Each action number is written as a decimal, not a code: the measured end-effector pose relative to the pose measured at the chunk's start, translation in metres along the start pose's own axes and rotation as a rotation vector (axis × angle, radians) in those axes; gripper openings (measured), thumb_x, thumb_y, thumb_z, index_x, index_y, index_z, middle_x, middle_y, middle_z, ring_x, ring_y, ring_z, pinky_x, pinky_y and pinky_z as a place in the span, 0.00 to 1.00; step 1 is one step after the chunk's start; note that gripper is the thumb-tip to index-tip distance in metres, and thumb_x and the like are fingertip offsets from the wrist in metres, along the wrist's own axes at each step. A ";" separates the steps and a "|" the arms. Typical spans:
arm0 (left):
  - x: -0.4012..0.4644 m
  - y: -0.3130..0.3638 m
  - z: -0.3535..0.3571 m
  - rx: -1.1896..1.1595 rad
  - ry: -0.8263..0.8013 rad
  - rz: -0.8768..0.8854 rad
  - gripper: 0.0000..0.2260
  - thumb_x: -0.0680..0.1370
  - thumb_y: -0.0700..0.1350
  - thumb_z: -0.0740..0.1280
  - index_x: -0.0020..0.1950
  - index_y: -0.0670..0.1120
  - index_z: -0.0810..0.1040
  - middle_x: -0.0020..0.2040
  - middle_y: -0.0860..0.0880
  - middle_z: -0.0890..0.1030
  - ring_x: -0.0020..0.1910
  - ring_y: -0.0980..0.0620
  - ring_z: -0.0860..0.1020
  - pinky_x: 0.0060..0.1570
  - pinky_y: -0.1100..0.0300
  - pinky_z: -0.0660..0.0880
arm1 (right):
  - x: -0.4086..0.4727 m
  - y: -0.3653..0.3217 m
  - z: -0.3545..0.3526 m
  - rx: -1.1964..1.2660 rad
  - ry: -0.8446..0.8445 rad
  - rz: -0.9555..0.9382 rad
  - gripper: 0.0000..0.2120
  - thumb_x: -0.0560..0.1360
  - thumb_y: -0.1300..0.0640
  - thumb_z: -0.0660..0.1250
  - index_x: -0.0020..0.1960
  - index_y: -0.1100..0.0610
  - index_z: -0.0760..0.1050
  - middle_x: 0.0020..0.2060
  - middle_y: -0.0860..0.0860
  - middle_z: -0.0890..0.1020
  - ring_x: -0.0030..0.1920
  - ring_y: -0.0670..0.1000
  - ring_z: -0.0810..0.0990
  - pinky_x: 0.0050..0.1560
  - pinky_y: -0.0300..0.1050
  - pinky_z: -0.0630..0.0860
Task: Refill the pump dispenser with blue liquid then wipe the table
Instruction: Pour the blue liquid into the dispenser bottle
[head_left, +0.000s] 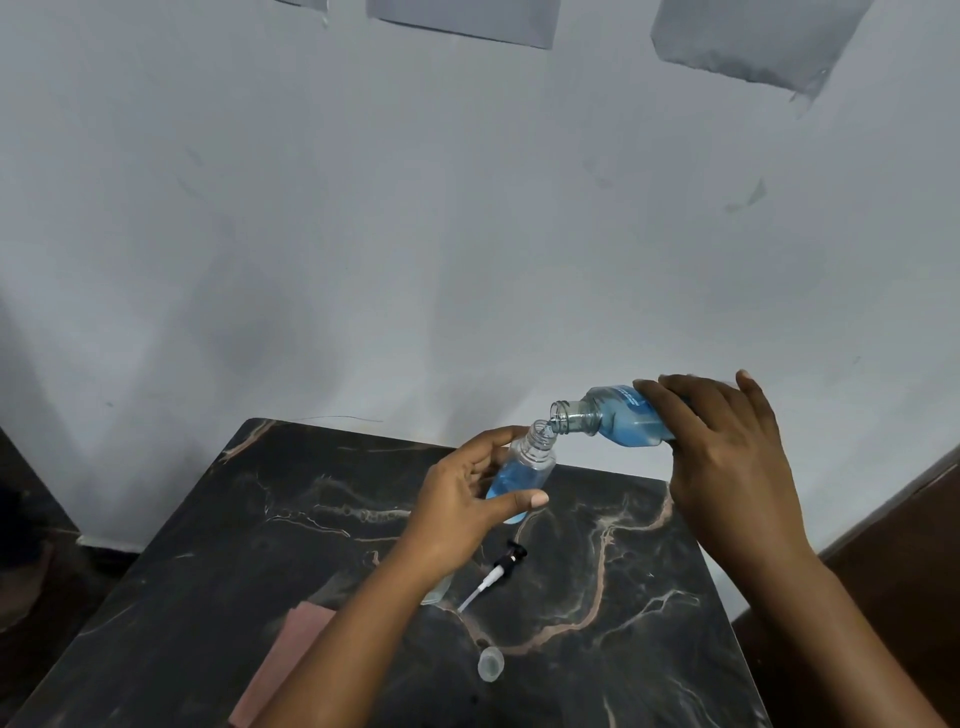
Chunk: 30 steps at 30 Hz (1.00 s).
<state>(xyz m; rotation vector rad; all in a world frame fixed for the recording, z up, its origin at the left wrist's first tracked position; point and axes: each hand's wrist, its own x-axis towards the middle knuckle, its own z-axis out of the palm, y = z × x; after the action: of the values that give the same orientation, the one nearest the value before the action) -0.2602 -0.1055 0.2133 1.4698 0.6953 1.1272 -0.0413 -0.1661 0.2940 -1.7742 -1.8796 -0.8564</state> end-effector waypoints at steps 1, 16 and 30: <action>0.000 0.000 0.000 0.002 0.002 0.001 0.26 0.68 0.42 0.79 0.57 0.67 0.78 0.58 0.59 0.83 0.58 0.59 0.81 0.55 0.67 0.78 | 0.000 0.000 0.000 0.000 0.004 0.000 0.29 0.66 0.77 0.70 0.64 0.59 0.77 0.56 0.60 0.81 0.55 0.63 0.78 0.69 0.64 0.64; -0.001 0.004 -0.002 -0.001 -0.019 -0.001 0.25 0.68 0.42 0.79 0.56 0.68 0.78 0.57 0.61 0.83 0.56 0.60 0.82 0.51 0.70 0.77 | 0.000 -0.002 -0.004 -0.030 -0.008 -0.002 0.30 0.65 0.77 0.70 0.64 0.59 0.77 0.56 0.61 0.81 0.57 0.64 0.78 0.71 0.64 0.63; 0.005 0.003 -0.003 0.018 -0.031 0.005 0.23 0.66 0.47 0.78 0.56 0.67 0.78 0.57 0.61 0.83 0.57 0.60 0.82 0.51 0.71 0.77 | 0.003 0.000 0.000 -0.042 0.019 -0.012 0.31 0.63 0.79 0.68 0.63 0.59 0.77 0.56 0.61 0.81 0.56 0.65 0.78 0.69 0.65 0.64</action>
<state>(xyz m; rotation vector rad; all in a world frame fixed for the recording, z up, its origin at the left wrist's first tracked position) -0.2615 -0.1010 0.2173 1.5021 0.6815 1.1025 -0.0416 -0.1642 0.2960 -1.7743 -1.8755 -0.9201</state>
